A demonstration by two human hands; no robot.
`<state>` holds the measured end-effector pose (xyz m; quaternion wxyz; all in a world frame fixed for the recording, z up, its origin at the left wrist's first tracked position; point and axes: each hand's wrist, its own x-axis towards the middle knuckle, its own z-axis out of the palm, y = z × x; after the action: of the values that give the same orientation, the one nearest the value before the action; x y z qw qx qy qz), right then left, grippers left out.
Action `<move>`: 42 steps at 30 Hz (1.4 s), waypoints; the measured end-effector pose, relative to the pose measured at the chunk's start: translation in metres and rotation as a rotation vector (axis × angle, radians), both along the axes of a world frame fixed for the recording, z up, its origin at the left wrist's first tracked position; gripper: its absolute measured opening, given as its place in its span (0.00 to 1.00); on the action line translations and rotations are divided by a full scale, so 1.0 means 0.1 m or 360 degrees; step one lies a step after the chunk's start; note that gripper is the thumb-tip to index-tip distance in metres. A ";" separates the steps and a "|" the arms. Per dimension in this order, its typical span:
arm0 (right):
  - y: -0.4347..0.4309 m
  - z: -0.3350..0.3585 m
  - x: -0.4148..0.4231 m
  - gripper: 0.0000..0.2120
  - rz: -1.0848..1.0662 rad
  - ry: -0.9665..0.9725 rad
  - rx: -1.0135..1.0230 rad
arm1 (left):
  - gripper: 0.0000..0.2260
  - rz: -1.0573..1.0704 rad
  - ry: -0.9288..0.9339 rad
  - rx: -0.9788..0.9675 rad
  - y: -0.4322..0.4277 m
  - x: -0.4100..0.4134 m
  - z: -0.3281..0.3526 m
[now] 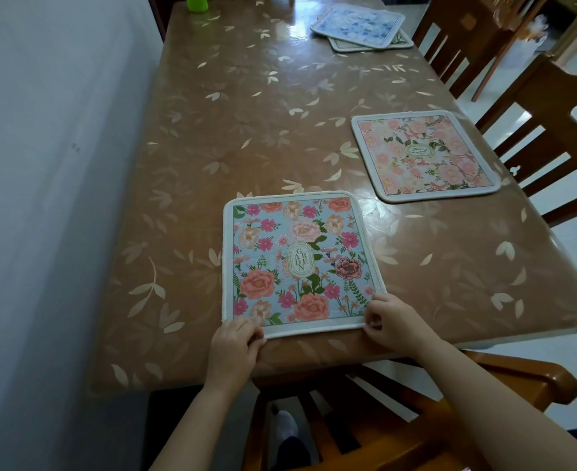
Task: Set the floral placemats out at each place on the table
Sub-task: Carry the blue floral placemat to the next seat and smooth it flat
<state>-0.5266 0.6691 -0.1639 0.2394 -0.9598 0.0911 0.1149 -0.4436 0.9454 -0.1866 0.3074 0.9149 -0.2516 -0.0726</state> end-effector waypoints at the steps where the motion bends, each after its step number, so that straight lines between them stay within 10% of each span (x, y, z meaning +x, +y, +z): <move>1: 0.01 0.00 -0.01 0.04 -0.0011 0.0003 0.0009 | 0.08 -0.0001 0.0000 -0.0001 0.01 -0.01 0.00; 21: 0.03 -0.03 -0.10 0.04 -0.0094 -0.0098 0.0035 | 0.08 0.0164 -0.0015 -0.0008 0.01 -0.07 -0.13; 32: 0.36 -0.23 0.15 0.24 0.0154 -0.0155 -0.0217 | 0.24 -0.0268 0.0000 0.0773 -0.30 0.26 -0.36; 42: 0.10 -0.50 1.13 0.34 0.0362 0.0010 -0.0473 | 0.26 -0.0150 -0.0085 0.0721 -0.66 1.08 -0.42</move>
<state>-0.4134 0.6790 -0.2138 0.0802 -0.9883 -0.0013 0.1295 -0.3360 0.8790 -0.2290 0.0838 0.9493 -0.2794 -0.1173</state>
